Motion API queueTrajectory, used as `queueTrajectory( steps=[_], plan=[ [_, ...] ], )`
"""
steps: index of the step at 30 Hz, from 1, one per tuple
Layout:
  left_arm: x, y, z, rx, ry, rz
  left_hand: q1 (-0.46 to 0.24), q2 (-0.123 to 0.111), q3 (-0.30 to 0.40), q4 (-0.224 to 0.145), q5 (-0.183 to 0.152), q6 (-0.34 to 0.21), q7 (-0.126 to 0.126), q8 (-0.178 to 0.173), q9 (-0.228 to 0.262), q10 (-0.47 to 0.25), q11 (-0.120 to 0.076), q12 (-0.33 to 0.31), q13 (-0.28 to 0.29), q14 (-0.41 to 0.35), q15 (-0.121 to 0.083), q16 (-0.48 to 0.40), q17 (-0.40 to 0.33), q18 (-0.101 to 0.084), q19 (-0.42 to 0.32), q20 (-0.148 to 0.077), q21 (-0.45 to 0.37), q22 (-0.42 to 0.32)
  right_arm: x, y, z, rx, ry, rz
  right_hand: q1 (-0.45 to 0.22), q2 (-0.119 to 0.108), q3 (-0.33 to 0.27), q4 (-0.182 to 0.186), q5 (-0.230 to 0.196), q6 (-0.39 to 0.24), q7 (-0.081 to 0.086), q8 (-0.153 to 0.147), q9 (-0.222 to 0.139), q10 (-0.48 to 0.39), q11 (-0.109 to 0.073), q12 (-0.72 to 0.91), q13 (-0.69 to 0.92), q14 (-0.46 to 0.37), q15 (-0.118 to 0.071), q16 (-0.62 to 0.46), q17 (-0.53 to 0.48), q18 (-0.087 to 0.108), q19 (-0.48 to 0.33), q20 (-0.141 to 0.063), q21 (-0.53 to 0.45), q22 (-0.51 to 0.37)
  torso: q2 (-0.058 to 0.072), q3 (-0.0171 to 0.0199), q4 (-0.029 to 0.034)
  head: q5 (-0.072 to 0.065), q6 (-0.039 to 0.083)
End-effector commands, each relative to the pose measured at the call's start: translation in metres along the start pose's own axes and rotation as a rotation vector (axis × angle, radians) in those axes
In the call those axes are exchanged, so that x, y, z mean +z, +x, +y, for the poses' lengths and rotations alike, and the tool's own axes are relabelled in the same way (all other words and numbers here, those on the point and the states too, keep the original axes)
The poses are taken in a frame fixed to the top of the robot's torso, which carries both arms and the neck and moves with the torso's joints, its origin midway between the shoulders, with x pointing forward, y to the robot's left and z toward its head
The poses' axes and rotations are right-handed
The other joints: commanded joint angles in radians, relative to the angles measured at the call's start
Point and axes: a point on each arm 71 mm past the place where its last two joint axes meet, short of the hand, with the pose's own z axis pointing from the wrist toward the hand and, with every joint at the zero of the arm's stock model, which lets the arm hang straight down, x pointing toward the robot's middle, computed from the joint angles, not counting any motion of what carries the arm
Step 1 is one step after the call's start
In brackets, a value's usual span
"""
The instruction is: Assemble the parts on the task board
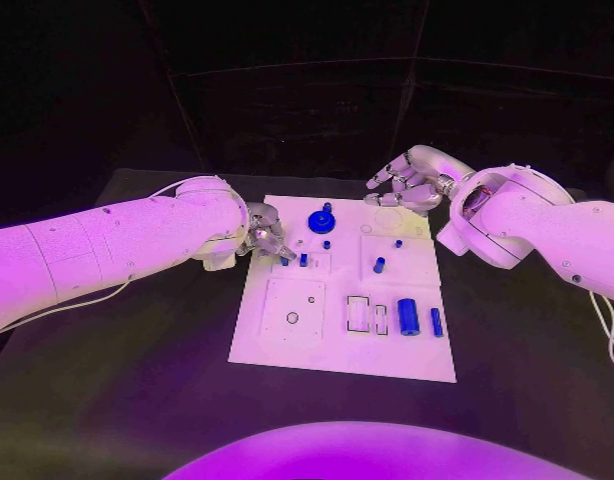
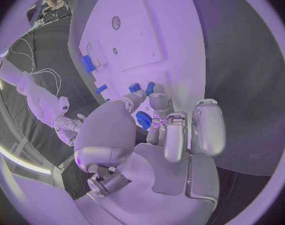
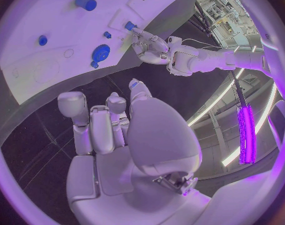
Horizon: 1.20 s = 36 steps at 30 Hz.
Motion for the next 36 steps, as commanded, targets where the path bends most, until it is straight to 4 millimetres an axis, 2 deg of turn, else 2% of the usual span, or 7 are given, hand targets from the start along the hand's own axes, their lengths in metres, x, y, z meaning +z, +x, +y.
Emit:
queueTrajectory(
  steps=[1,6,12,19,26,30,36],
  plan=[
    [0.0,-0.001,0.001,-0.006,-0.006,-0.001,-0.03,-0.012,-0.045,0.023,-0.008,0.01,0.0,-0.007,-0.003,0.001,0.005,0.005,0.001,0.105,-0.005,0.003,0.263,-0.011,0.005,0.001,0.003,0.0,0.0,0.0,0.002,0.001,-0.011,0.002,0.008,0.003,0.001,0.005,0.006,0.004,0.002,0.006,-0.001,-0.008,-0.001,0.0,-0.001,0.036,-0.01,-0.003,-0.001,0.015,-0.004,-0.002,-0.004,-0.001,-0.001,-0.0002,0.0,0.0,0.001],
    [-0.001,-0.004,0.003,-0.049,0.0,-0.037,-0.059,-0.028,-0.174,0.081,-0.106,-0.003,0.002,-0.017,-0.011,-0.026,0.006,-0.024,-0.035,0.105,-0.006,0.003,0.263,-0.008,0.001,0.0,-0.007,-0.008,0.0,-0.001,0.001,0.002,-0.011,0.0,0.008,0.002,0.0,0.007,0.009,0.002,0.002,0.005,-0.001,-0.01,0.0,-0.002,-0.003,0.036,-0.009,-0.005,-0.002,0.015,-0.005,-0.002,-0.006,-0.004,0.0,-0.0012,0.0011,-0.002,0.003],
    [-0.002,-0.008,0.007,-0.154,0.038,-0.076,-0.035,-0.013,-0.268,0.136,-0.108,-0.036,0.015,-0.032,-0.018,-0.116,0.018,-0.153,-0.18,0.104,0.002,-0.001,0.257,-0.005,-0.008,0.005,-0.024,-0.024,0.0,-0.001,0.001,0.003,-0.011,-0.002,0.008,0.001,-0.001,0.008,0.011,-0.002,0.003,0.003,-0.002,-0.015,0.0,-0.007,-0.008,0.035,-0.009,-0.008,-0.007,0.017,-0.01,-0.002,-0.012,-0.013,-0.001,-0.0012,0.0,-0.003,0.005],
    [-0.005,-0.014,0.006,-0.283,0.137,-0.125,0.039,0.027,-0.315,0.145,-0.107,-0.096,0.043,-0.066,-0.037,-0.164,0.044,-0.197,-0.211,0.087,0.023,-0.045,0.197,0.013,-0.053,0.023,-0.103,-0.106,0.0,-0.001,0.001,0.003,-0.009,-0.004,0.008,0.001,-0.001,0.008,0.011,-0.002,0.003,0.003,-0.002,-0.015,0.0,-0.007,-0.009,0.035,-0.009,-0.008,-0.007,0.017,-0.01,-0.002,-0.012,-0.013,-0.001,-0.0012,0.0012,-0.006,0.009],
    [-0.011,-0.022,-0.007,-0.391,0.364,-0.178,0.229,0.086,-0.318,0.084,-0.101,-0.176,0.102,-0.14,-0.098,-0.341,0.103,-0.308,-0.285,-0.095,0.075,-0.386,-0.182,0.1,-0.324,0.069,-0.547,-0.528,0.0,-0.002,0.0,0.003,-0.008,-0.005,0.008,0.001,-0.001,0.008,0.011,-0.002,0.003,0.003,-0.002,-0.015,0.0,-0.007,-0.009,0.035,-0.009,-0.008,-0.007,0.017,-0.01,-0.002,-0.012,-0.013,-0.001,-0.0002,0.0006,-0.006,0.016],
    [-0.013,-0.025,-0.021,-0.366,0.479,-0.227,0.375,0.098,-0.26,0.004,-0.103,-0.195,0.134,-0.181,-0.138,-0.428,0.134,-0.385,-0.351,-0.32,0.108,-0.687,-0.477,0.098,-0.404,0.098,-0.642,-0.581,0.0,-0.002,0.0,0.004,-0.008,-0.005,0.008,0.001,-0.001,0.008,0.011,-0.002,0.003,0.003,-0.002,-0.015,0.0,-0.007,-0.009,0.035,-0.009,-0.008,-0.007,0.017,-0.01,-0.002,-0.012,-0.013,0.0,0.0001,-0.0002,-0.007,0.021],
    [-0.01,-0.025,-0.046,-0.127,0.577,-0.304,0.458,0.039,-0.205,-0.069,-0.105,-0.156,0.139,-0.251,-0.209,-0.443,0.153,-0.496,-0.478,-0.378,0.122,-0.727,-0.536,0.105,-0.436,0.12,-0.701,-0.62,0.001,-0.001,0.001,0.006,-0.011,-0.004,0.009,0.001,-0.001,0.01,0.013,-0.005,0.004,0.002,-0.003,-0.016,0.001,-0.007,-0.009,0.034,-0.008,-0.01,-0.008,0.017,-0.011,-0.002,-0.013,-0.016,0.002,0.0004,-0.0022,-0.012,0.03]
  ],
)
